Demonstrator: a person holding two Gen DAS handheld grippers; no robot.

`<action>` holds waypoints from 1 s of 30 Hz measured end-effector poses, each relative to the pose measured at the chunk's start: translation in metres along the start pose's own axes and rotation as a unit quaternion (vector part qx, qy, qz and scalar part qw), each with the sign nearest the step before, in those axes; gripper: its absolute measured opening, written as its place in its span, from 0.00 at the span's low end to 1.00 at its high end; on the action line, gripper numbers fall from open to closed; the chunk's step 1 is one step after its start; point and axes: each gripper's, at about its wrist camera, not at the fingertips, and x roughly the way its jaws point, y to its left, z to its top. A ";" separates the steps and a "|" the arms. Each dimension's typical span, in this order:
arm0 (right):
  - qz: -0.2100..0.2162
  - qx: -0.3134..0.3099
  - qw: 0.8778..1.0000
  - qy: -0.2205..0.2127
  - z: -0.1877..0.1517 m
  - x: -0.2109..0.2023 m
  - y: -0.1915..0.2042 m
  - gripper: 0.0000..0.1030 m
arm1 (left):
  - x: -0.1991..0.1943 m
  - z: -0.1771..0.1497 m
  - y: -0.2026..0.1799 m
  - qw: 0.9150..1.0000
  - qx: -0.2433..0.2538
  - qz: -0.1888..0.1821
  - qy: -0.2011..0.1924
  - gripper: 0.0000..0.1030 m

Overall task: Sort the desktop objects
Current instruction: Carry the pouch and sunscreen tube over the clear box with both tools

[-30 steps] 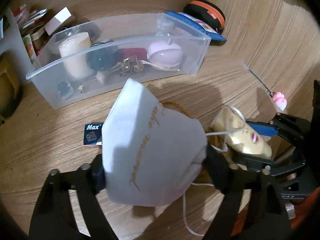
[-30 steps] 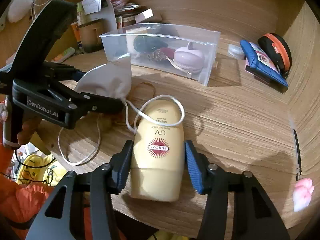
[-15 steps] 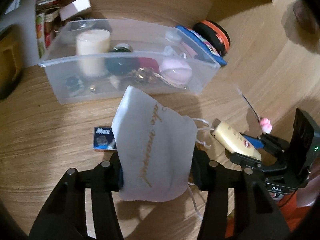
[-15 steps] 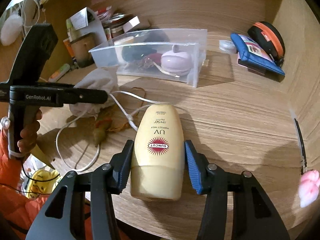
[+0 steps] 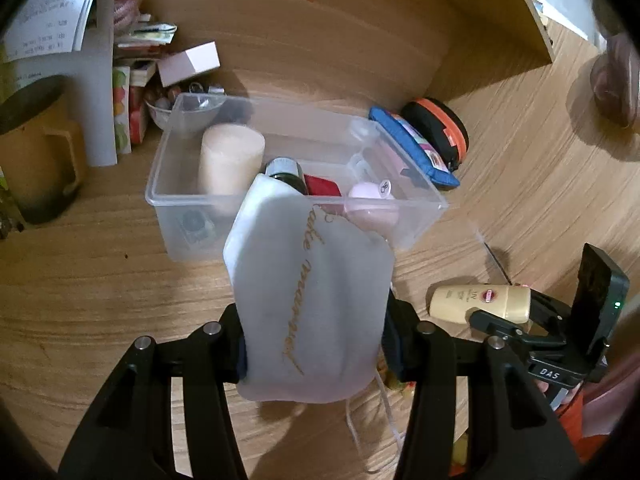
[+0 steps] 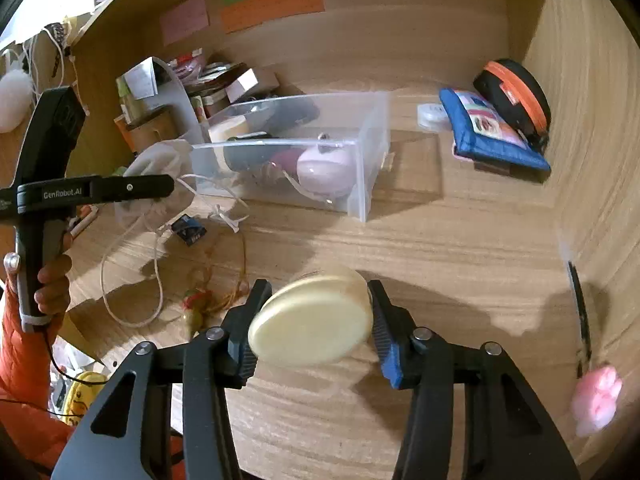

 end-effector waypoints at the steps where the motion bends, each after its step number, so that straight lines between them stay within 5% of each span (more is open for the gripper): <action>1: 0.000 -0.003 1.000 0.000 0.001 0.002 0.001 0.43 | -0.001 0.000 0.000 1.000 0.001 0.001 -0.001 0.49; 30: -0.003 0.012 0.998 -0.057 0.045 0.012 0.006 0.38 | -0.023 0.012 0.010 0.999 -0.001 -0.004 -0.033 0.49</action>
